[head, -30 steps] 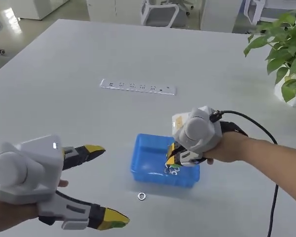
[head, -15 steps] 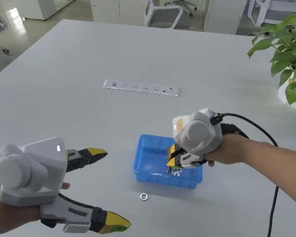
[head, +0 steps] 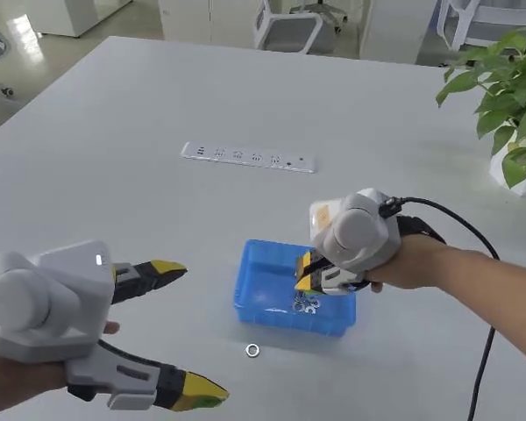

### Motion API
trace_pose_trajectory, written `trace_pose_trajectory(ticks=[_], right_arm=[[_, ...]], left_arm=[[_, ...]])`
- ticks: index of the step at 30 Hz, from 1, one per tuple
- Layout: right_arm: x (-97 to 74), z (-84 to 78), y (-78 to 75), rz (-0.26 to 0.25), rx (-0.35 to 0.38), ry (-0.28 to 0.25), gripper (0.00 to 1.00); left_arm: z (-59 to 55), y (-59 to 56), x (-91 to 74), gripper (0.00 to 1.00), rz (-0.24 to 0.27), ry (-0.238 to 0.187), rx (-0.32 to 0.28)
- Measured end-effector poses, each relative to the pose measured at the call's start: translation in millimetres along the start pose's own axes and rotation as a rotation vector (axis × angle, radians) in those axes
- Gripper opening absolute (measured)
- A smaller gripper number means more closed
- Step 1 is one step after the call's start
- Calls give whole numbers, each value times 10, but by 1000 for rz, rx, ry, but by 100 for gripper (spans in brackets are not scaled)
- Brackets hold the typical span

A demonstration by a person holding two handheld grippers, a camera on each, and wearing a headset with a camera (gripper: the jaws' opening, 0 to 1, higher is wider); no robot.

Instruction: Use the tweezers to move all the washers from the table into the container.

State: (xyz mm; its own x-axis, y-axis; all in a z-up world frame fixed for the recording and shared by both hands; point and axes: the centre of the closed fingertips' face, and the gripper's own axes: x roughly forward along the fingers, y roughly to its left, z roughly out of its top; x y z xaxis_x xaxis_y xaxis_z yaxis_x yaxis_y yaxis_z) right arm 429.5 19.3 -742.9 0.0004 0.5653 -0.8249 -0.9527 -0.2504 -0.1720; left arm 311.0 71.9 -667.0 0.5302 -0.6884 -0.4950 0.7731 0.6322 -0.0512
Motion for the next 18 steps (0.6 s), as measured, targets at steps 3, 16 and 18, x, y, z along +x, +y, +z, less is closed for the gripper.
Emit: trace_pose_trajectory(ticks=[3,16,18], right_arm=[[-50,25,2,-6,-7,-6,8],[-325,228,86,-12,-17,-54,8],[-369,275,121,-9,-20,-61,8]], left_arm=[[-3,-9,2,98,-2,2,0],[3,-11,103,96,-26,-5,12],[23,-12,114,94,-29,-10,15]])
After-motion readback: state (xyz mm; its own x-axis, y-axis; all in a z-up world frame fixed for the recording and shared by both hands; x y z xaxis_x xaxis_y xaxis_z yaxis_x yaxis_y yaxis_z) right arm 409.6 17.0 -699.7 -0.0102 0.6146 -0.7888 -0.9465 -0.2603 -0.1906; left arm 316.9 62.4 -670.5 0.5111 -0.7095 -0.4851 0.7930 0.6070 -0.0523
